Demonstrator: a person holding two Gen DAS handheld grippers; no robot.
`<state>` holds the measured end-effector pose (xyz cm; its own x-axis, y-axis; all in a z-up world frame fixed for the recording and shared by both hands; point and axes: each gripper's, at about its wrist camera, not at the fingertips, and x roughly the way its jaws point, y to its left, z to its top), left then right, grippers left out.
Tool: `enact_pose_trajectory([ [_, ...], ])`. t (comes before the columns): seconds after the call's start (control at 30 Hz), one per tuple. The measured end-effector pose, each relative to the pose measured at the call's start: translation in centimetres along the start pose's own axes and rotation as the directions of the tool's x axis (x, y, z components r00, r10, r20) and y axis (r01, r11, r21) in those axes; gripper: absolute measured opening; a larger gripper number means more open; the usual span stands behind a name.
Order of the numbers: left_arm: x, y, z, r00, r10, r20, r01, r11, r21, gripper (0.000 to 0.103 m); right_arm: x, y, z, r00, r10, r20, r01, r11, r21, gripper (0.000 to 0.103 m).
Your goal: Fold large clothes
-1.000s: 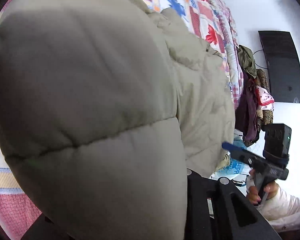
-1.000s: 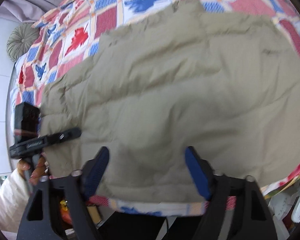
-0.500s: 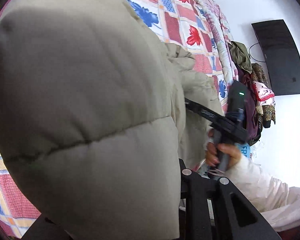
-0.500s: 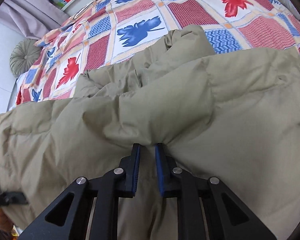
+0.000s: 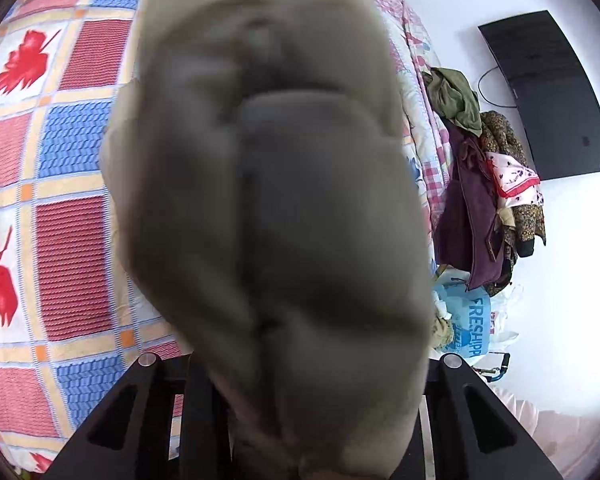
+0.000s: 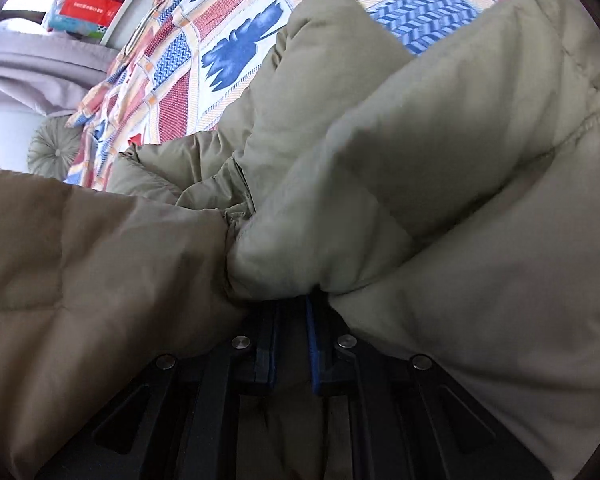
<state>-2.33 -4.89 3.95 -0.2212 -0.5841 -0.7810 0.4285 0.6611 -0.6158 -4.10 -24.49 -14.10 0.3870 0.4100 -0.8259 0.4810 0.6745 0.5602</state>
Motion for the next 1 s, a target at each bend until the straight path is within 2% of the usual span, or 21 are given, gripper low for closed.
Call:
enact_pose_trajectory([
  [0.2, 2.0, -3.1, 0.9, 0.998, 0.001, -0.055, 0.000, 1.000, 0.017, 0.031, -6.7, -3.3, -3.2, 0.995, 0.075, 0.060, -0.078, 0.996, 0.046, 0.015],
  [0.23, 2.4, -3.6, 1.0, 0.998, -0.008, -0.066, 0.010, 1.000, 0.017, 0.035, -8.1, -4.4, -4.3, 0.993, 0.083, 0.079, -0.088, 0.994, 0.065, 0.015],
  [0.27, 2.7, -4.0, 1.1, 0.997, -0.034, -0.073, 0.034, 0.999, 0.009, 0.048, -9.0, -5.2, -5.2, 0.992, 0.088, 0.092, -0.096, 0.992, 0.078, 0.015],
  [0.3, 2.9, -4.3, 1.2, 0.996, -0.052, -0.075, 0.052, 0.999, 0.000, 0.055, -10.1, -6.2, -6.3, 0.990, 0.095, 0.108, -0.106, 0.990, 0.098, 0.015],
  [0.4, 4.7, -6.6, 1.8, 0.993, -0.070, -0.098, 0.076, 0.996, 0.055, 0.056, -12.4, -8.6, -8.7, 0.982, 0.115, 0.147, -0.137, 0.980, 0.146, 0.015],
  [0.47, 6.7, -8.5, 2.3, 0.986, -0.110, -0.125, 0.121, 0.989, 0.087, 0.056, -13.6, -9.7, -9.8, 0.979, 0.110, 0.172, -0.139, 0.976, 0.165, 0.015],
  [0.6, 11.5, -9.9, 2.9, 0.958, -0.227, -0.175, 0.246, 0.964, 0.100, 0.056, -15.2, -11.4, -10.8, 0.975, 0.087, 0.206, -0.128, 0.972, 0.198, 0.015],
  [0.7, 15.0, -9.8, 3.3, 0.959, -0.227, -0.172, 0.242, 0.968, 0.073, 0.056, -17.0, -12.7, -11.9, 0.969, 0.050, 0.243, -0.109, 0.965, 0.237, 0.017],
  [0.77, 17.1, -9.4, 3.7, 0.970, -0.179, -0.166, 0.194, 0.978, 0.078, 0.056, -18.5, -13.1, -12.8, 0.962, 0.031, 0.271, -0.101, 0.963, 0.249, 0.036],
  [0.8, 17.8, -7.9, 3.8, 0.974, -0.158, -0.163, 0.173, 0.981, 0.085, 0.056, -19.5, -13.1, -13.4, 0.957, 0.019, 0.290, -0.095, 0.964, 0.249, 0.061],
  [0.83, 18.2, -8.0, 4.0, 0.977, -0.143, -0.158, 0.159, 0.983, 0.092, 0.056, -20.5, -13.0, -14.2, 0.949, 0.018, 0.315, -0.099, 0.966, 0.240, 0.074],
  [1.0, 21.0, -9.1, 4.8, 0.985, -0.083, -0.148, 0.104, 0.984, 0.143, 0.056, -24.0, -11.1, -16.7, 0.925, 0.124, 0.359, -0.195, 0.966, 0.169, 0.075],
])
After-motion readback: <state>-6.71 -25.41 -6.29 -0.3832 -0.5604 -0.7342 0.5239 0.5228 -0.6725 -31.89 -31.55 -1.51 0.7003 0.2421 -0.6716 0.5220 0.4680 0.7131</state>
